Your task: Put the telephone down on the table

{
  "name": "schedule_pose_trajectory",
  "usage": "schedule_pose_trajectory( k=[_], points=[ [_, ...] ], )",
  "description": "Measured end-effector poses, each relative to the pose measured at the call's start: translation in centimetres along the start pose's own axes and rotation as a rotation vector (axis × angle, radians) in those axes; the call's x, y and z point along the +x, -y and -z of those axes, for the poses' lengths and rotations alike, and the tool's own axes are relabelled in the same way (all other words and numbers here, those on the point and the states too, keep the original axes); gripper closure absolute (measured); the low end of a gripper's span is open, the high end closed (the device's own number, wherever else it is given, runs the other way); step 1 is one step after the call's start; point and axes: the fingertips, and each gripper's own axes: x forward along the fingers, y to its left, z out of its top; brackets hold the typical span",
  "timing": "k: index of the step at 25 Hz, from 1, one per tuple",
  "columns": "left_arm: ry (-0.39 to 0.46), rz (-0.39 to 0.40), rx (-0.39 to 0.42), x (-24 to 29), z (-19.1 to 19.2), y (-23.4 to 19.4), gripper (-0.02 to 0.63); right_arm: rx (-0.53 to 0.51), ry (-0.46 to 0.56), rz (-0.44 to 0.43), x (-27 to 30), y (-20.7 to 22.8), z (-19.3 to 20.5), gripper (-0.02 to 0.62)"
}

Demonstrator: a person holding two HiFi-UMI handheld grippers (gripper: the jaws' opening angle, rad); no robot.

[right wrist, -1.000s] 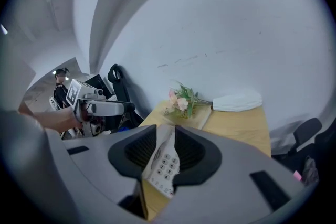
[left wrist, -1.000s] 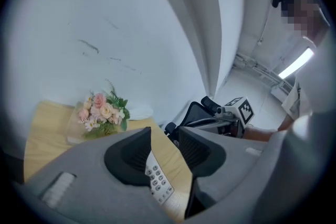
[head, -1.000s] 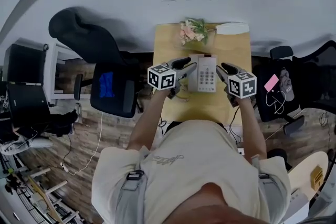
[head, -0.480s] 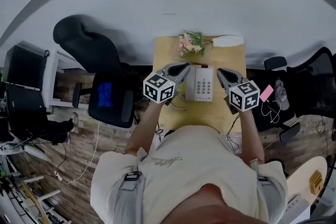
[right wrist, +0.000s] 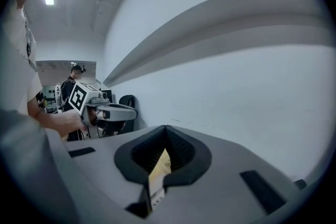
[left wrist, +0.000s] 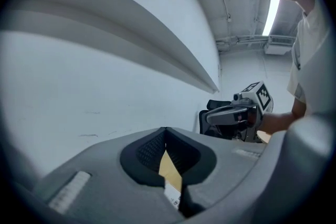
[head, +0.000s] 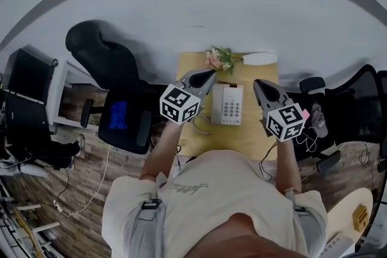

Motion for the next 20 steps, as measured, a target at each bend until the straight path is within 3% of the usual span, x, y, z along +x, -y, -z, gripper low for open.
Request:
schedule_pose_trajectory(
  k=[8, 15, 20],
  points=[
    [0.1, -0.083, 0.079, -1.4, -4.1, -0.4, 0.588, -0.084, 0.073, 0.059, -1.1, 0.1, -3.6, 0.594],
    [0.177, -0.09, 0.065, -2.2, -6.9, -0.8, 0.588, -0.129, 0.147, 0.08, -1.6, 0.3, -7.0, 0.594],
    [0.179, -0.113, 0.067, -2.3, -7.2, -1.8, 0.588, -0.136, 0.177, 0.091, -1.5, 0.5, -8.3, 0.594]
  ],
)
